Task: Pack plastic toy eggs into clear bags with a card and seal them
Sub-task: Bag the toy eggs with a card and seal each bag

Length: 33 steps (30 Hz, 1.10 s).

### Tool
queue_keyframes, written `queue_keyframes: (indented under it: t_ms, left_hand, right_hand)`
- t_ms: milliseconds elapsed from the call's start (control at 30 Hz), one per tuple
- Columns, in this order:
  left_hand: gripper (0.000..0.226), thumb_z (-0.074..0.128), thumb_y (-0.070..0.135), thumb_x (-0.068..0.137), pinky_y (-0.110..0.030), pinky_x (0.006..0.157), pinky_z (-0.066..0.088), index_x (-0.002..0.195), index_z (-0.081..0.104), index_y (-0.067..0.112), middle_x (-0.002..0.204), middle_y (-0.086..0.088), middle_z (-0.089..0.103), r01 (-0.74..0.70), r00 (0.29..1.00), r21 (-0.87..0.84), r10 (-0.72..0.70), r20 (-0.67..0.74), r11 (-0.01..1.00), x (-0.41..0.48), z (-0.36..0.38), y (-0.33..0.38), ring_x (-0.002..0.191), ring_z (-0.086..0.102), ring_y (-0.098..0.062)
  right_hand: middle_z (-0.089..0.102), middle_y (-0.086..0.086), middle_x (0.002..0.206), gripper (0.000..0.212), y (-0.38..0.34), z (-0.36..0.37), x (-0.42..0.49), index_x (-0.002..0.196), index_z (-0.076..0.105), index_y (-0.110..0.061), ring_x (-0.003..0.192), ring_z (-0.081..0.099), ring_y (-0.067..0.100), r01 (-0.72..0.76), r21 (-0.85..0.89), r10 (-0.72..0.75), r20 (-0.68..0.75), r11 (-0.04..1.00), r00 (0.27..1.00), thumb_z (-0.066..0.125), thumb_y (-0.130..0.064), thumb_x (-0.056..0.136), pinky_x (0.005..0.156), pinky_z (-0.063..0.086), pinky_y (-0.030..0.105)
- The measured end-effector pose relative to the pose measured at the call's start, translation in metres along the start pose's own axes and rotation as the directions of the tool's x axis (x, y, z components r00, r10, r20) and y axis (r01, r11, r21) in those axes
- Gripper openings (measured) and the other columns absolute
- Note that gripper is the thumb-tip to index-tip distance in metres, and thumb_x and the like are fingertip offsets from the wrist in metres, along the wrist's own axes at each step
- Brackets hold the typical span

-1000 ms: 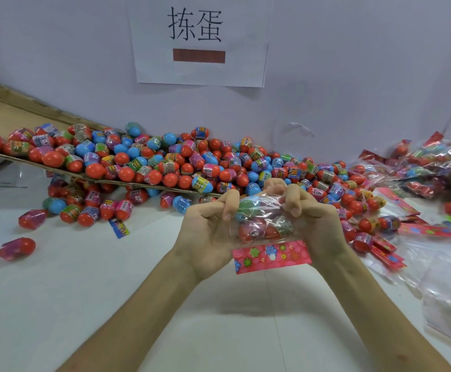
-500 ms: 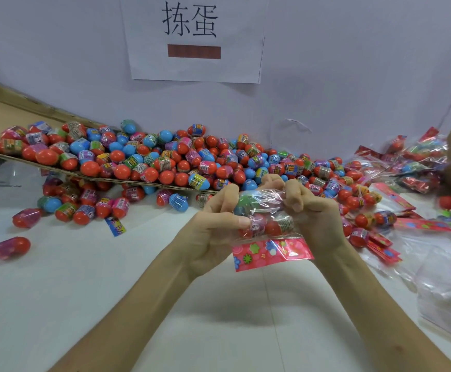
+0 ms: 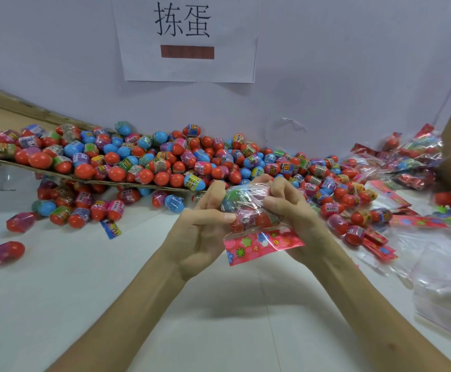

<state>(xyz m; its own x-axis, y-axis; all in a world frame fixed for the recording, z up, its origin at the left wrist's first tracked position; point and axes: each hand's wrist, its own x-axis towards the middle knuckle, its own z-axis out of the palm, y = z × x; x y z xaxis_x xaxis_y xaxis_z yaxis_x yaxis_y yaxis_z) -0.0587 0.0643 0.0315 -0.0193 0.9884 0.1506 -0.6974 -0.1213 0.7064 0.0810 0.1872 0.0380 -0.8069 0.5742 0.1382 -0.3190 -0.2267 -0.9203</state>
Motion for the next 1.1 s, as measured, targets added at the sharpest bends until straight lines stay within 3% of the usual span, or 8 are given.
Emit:
queue_keyframes:
  t_ms: [167, 300, 467, 533, 600, 767, 967, 1100]
  left_hand:
    - [0.048, 0.087, -0.007, 0.049, -0.042, 0.086, 0.063, 0.073, 0.060, 0.025, 0.121, -0.012, 0.074, -0.020, 0.995, -0.083, 0.011, -0.101, 0.996, -0.001, -0.002, 0.002, 0.109, 0.073, -0.031]
    - [0.047, 0.088, -0.006, 0.046, -0.043, 0.089, 0.062, 0.070, 0.062, 0.025, 0.124, -0.013, 0.072, -0.048, 0.991, -0.076, 0.038, -0.127, 0.996, -0.001, -0.002, 0.004, 0.113, 0.072, -0.032]
    - [0.042, 0.061, -0.016, 0.063, -0.045, 0.099, 0.058, 0.077, 0.051, 0.023, 0.138, -0.012, 0.064, -0.091, 0.986, -0.090, 0.077, -0.151, 0.992, 0.009, -0.004, 0.001, 0.121, 0.068, -0.032]
    - [0.037, 0.057, -0.014, 0.066, -0.044, 0.097, 0.059, 0.079, 0.047, 0.020, 0.131, -0.012, 0.065, -0.122, 0.960, -0.078, 0.097, -0.262, 0.990, 0.013, -0.008, -0.001, 0.114, 0.071, -0.030]
    - [0.034, 0.055, -0.013, 0.068, -0.042, 0.091, 0.062, 0.076, 0.044, 0.018, 0.123, -0.016, 0.067, -0.136, 0.947, -0.072, 0.108, -0.303, 0.988, 0.016, -0.012, -0.002, 0.107, 0.074, -0.030]
    - [0.030, 0.051, -0.010, 0.072, -0.043, 0.093, 0.060, 0.071, 0.058, 0.018, 0.114, -0.020, 0.067, -0.147, 0.952, -0.048, 0.128, -0.279, 0.988, 0.014, -0.015, 0.010, 0.107, 0.069, -0.031]
    - [0.038, 0.050, -0.012, 0.073, -0.042, 0.075, 0.064, 0.071, 0.075, 0.016, 0.112, -0.025, 0.074, -0.176, 0.942, -0.114, 0.133, -0.309, 0.978, 0.013, -0.014, 0.014, 0.098, 0.077, -0.034]
    - [0.036, 0.050, -0.013, 0.071, -0.041, 0.079, 0.064, 0.064, 0.059, 0.021, 0.119, -0.021, 0.072, -0.221, 0.930, -0.139, 0.166, -0.327, 0.965, 0.013, -0.015, 0.017, 0.102, 0.075, -0.035]
  right_hand:
    - [0.063, 0.006, 0.113, 0.015, 0.001, 0.002, -0.007, 0.083, 0.060, -0.013, 0.094, 0.070, 0.021, -0.003, 0.237, -0.007, 0.040, 0.972, 0.999, 0.059, 0.001, 0.086, 0.077, 0.060, 0.037]
    - [0.056, 0.005, 0.116, 0.026, -0.002, -0.005, 0.013, 0.121, 0.053, -0.003, 0.069, 0.066, -0.012, -0.143, -0.054, 0.127, -0.230, 0.988, 0.965, 0.035, 0.005, 0.105, 0.064, 0.050, 0.007]
    - [0.059, 0.009, 0.143, 0.049, 0.000, -0.002, -0.003, 0.145, 0.052, -0.016, 0.115, 0.067, 0.010, -0.002, -0.277, -0.083, -0.294, 0.961, 0.952, 0.047, 0.005, 0.101, 0.097, 0.056, 0.028]
    - [0.056, -0.003, 0.146, 0.051, 0.002, -0.001, -0.007, 0.147, 0.052, -0.023, 0.125, 0.059, 0.004, 0.130, -0.618, -0.414, -0.343, 0.776, 0.843, 0.055, -0.008, 0.099, 0.104, 0.051, 0.026]
    - [0.047, -0.012, 0.154, 0.057, 0.005, 0.004, -0.012, 0.151, 0.047, -0.027, 0.140, 0.043, 0.001, 0.270, -0.844, -0.611, -0.083, 0.463, 0.788, 0.058, -0.026, 0.096, 0.114, 0.038, 0.022]
    - [0.025, -0.011, 0.167, 0.068, 0.034, 0.015, -0.008, 0.159, 0.033, -0.022, 0.157, 0.012, 0.009, 0.394, -0.914, -0.313, 0.348, 0.098, 0.884, 0.063, -0.035, 0.100, 0.126, 0.023, 0.047]
    - [0.051, -0.012, 0.152, 0.040, 0.037, 0.005, -0.004, 0.143, 0.058, -0.020, 0.148, 0.037, 0.010, 0.403, -0.796, -0.414, 0.213, 0.452, 0.885, 0.056, -0.029, 0.104, 0.121, 0.033, 0.033]
    - [0.076, -0.014, 0.114, 0.022, 0.027, -0.011, -0.003, 0.112, 0.076, -0.030, 0.112, 0.070, 0.012, 0.280, -0.718, -0.505, -0.115, 0.638, 0.856, 0.058, -0.028, 0.101, 0.091, 0.059, 0.032]
